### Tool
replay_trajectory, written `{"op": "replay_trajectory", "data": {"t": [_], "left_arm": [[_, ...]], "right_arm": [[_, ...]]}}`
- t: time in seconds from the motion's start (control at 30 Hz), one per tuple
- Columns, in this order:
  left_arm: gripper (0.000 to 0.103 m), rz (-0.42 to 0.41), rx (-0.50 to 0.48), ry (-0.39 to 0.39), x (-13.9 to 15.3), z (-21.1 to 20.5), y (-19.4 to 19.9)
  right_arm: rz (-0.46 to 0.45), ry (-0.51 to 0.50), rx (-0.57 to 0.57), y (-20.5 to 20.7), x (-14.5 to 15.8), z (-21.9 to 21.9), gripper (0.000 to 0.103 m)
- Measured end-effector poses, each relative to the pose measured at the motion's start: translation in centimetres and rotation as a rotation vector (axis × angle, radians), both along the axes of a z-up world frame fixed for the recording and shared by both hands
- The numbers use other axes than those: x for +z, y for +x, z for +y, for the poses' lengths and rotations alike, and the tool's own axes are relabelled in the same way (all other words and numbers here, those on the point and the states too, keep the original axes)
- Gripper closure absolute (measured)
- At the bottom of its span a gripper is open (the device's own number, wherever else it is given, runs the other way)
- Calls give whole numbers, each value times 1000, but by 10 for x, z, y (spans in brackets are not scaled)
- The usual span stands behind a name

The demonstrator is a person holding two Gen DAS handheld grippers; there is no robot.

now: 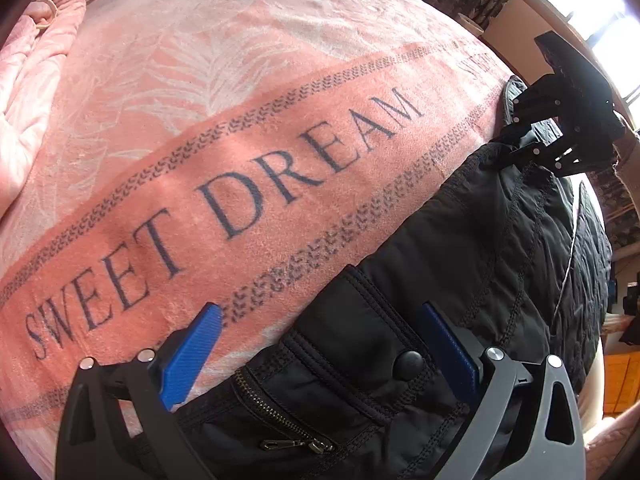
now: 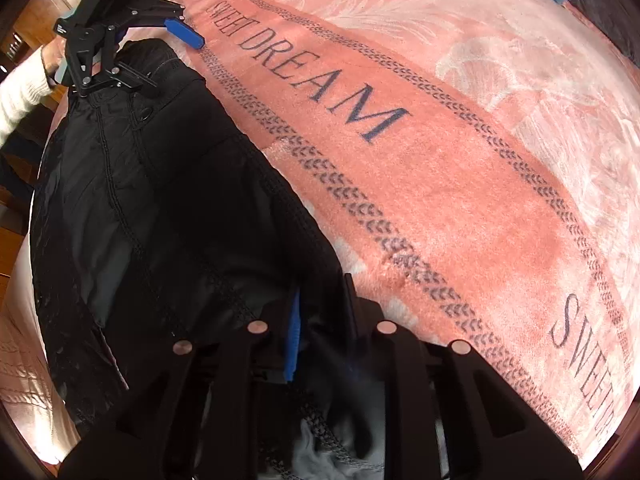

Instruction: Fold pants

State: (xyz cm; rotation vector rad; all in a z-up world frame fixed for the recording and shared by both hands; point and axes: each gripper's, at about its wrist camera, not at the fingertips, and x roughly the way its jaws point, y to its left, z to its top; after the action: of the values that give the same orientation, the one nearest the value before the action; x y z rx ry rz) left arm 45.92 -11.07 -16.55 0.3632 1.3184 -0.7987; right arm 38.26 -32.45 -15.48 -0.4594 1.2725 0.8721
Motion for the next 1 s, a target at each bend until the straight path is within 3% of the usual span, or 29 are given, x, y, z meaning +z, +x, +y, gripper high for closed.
{"op": "replay_trajectory", "data": {"t": [0.17,0.27,0.33,0.37,0.4,0.5,0.53,0.63,0.73,1.0], "left_arm": [[4,31,-72,11,-6,-13,5],[4,88,-119,-27,-11,-22,3],[12,91,-143,-21,-15,-28,0],[25,68,-144,-7,-15,-29,-2],[48,55,-142,-9,-14,-28,-3],[72,73,-122,-30,-9,-20,-6],[75,62,-115,-29,-7,-20,-9],[83,-11,-110,-38,8,-21,-22],[88,-86,-74,-96,36,-13,-46],[90,-311,1,-186,128,22,-176]], "right_arm": [[-98,26,16,-28,25,-10,95],[-124,84,-9,-27,41,-14,95],[-138,107,-18,-31,49,-21,95],[-141,119,-25,-30,51,-16,95],[-147,130,-32,-32,54,-20,94],[-173,145,-53,-35,56,-8,94],[-180,161,-63,-38,59,-8,94],[-220,190,-83,-54,74,-14,94],[-267,203,-110,-75,91,-18,94],[-419,305,-183,-192,146,-28,94]]}}
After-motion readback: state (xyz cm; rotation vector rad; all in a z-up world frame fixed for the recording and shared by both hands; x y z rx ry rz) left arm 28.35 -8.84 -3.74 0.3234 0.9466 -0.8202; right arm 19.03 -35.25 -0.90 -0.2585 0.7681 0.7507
